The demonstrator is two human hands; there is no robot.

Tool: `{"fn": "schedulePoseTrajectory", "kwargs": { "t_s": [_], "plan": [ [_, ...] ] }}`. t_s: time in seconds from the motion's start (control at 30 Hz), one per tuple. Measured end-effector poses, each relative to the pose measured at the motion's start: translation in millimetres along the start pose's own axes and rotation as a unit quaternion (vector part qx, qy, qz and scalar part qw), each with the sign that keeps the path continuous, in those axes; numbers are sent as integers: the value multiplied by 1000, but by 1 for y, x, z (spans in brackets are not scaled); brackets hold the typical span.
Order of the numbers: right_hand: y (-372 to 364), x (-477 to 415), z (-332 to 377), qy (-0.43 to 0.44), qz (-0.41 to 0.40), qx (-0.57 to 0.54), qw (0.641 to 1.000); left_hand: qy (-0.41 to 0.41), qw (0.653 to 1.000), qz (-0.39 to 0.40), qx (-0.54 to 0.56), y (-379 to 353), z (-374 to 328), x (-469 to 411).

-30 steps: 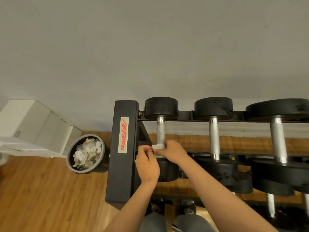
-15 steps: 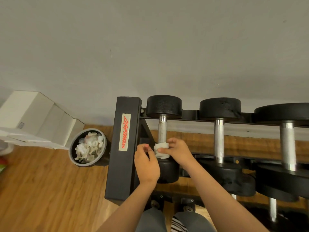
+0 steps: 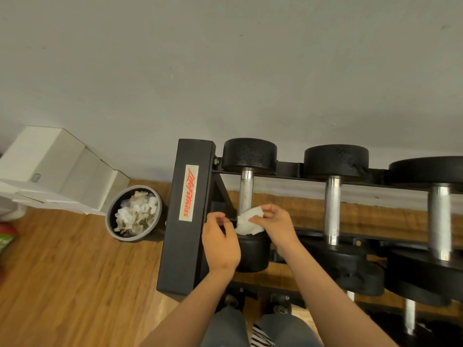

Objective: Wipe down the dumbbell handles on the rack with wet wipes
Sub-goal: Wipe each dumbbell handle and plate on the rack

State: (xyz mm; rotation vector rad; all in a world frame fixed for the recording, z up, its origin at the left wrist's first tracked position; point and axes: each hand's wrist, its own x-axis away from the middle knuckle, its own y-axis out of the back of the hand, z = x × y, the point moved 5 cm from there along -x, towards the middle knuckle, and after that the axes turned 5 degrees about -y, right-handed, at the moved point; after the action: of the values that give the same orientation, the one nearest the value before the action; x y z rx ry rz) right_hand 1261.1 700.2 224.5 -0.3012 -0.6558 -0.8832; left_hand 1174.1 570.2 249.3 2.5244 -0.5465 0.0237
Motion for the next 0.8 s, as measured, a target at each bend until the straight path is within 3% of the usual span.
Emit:
{"fn": "schedulePoseTrajectory", "kwargs": {
  "t_s": [0.23, 0.67, 0.8],
  "plan": [
    [-15, -5, 24, 51, -35, -31, 998, 8, 1000, -2, 3, 0, -1, 1],
    [-9, -6, 9, 30, -106, -109, 988, 19, 1000, 3, 9, -1, 2, 1],
    [-13, -12, 18, 8, -68, -125, 990, 16, 1000, 6, 7, 0, -1, 1]
  ]
}}
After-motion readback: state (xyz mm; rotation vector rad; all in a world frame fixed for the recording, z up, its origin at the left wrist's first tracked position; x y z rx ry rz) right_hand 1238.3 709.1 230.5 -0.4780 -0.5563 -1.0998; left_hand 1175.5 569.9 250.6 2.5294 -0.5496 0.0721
